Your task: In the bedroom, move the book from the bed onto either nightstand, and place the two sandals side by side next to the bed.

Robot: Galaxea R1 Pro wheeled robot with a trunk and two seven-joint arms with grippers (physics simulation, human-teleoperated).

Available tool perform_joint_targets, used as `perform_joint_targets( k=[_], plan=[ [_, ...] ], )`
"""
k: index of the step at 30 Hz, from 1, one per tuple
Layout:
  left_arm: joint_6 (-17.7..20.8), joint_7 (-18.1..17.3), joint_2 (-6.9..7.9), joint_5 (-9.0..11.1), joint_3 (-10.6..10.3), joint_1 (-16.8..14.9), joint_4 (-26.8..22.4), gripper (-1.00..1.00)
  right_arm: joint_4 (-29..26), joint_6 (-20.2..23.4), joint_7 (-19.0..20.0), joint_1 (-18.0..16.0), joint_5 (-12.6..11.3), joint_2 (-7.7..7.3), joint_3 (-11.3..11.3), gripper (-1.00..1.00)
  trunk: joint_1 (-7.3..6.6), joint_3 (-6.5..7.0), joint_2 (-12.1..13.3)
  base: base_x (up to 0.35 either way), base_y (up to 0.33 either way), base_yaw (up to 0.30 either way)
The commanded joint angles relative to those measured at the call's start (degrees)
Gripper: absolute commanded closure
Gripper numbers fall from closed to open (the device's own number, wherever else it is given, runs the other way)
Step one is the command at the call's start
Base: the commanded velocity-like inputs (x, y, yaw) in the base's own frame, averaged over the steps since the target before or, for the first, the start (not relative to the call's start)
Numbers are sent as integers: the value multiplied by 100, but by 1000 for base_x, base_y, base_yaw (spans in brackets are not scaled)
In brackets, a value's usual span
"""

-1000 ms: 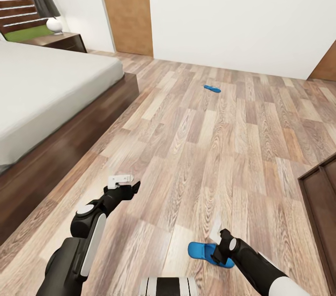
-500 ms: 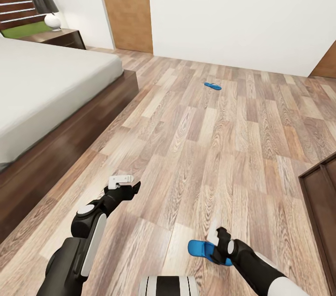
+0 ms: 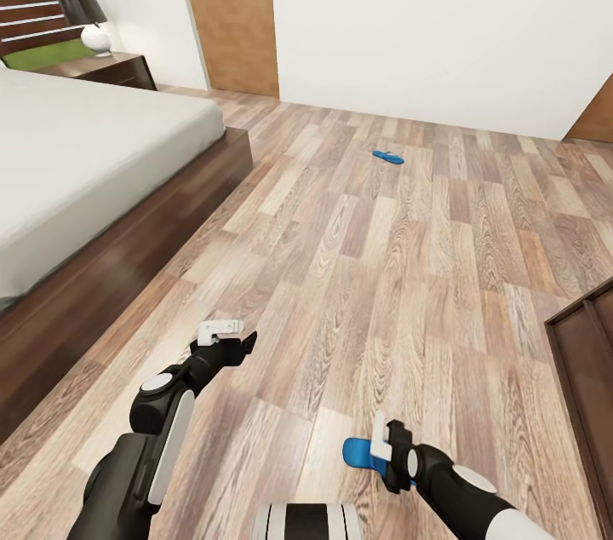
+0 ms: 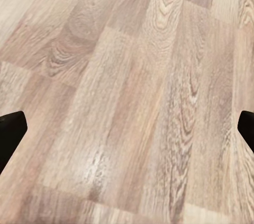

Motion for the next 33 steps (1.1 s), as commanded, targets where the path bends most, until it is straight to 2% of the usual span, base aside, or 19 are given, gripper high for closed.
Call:
perform_joint_targets(
  k=[1, 21, 33],
  plan=[
    [35, 1, 0, 46, 5, -2, -6, -100, -18, 23, 28, -4, 52, -6, 39, -100, -1, -4, -2, 0, 0, 0],
    [35, 0, 2, 45, 9, -3, 12, -100, -19, -104, 31, -2, 57, -7, 31, -100, 51, -447, -29, 0, 0, 0],
    [34, 6, 7, 58, 21, -3, 12, -100, -20, -54, 22, -6, 52, -11, -6, -100, 51, -447, -29, -2, -7, 0]
  ],
)
